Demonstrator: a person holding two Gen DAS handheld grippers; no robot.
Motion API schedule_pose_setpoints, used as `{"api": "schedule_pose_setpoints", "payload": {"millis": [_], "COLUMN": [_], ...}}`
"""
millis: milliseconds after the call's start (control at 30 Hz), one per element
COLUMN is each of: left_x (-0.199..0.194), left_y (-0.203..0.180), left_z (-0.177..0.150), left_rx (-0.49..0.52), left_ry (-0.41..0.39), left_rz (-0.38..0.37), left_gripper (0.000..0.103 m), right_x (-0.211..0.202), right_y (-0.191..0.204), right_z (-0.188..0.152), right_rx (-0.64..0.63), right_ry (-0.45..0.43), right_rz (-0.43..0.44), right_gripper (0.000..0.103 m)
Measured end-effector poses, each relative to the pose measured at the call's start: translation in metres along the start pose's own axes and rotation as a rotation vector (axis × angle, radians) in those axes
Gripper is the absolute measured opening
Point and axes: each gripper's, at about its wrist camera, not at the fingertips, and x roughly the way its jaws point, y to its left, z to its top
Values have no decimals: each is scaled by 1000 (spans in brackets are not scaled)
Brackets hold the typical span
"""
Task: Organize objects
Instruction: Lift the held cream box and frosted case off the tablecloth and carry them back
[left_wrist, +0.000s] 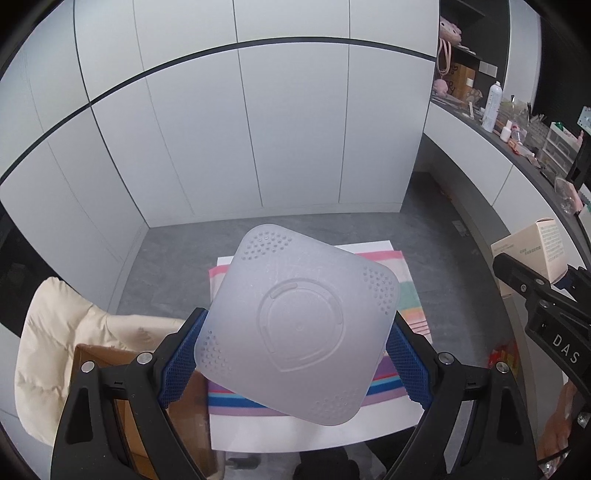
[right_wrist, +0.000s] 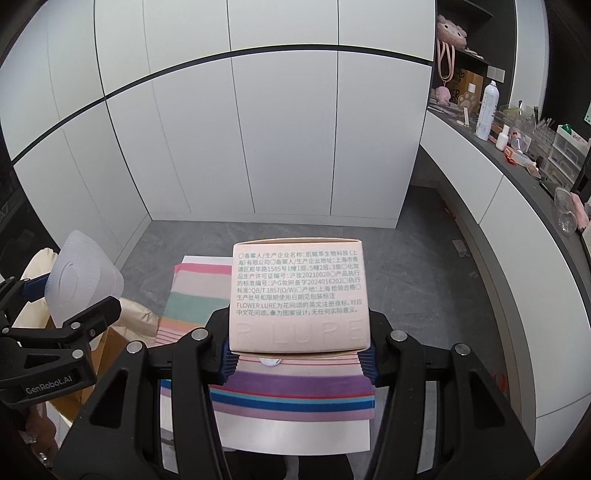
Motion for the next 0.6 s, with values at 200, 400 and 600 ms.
{"api": "schedule_pose_setpoints", "payload": {"millis": [200, 400, 600], "left_x": [-25, -64, -92], "left_y": [-2, -1, -4], "left_z": [-24, -56, -83], "left_rx": [0, -27, -19], "left_ry": [-13, -75, -76], "left_rz": [-12, 36, 11], "left_gripper": [92, 92, 92], "right_x": [-26, -57, -88], "right_y": [0, 1, -3], "right_z": [-23, -54, -83], "right_rx": [4, -11, -8], "right_ry": [-31, -52, -61], "right_rz": [-5, -8, -16], "right_gripper": [54, 54, 54]}}
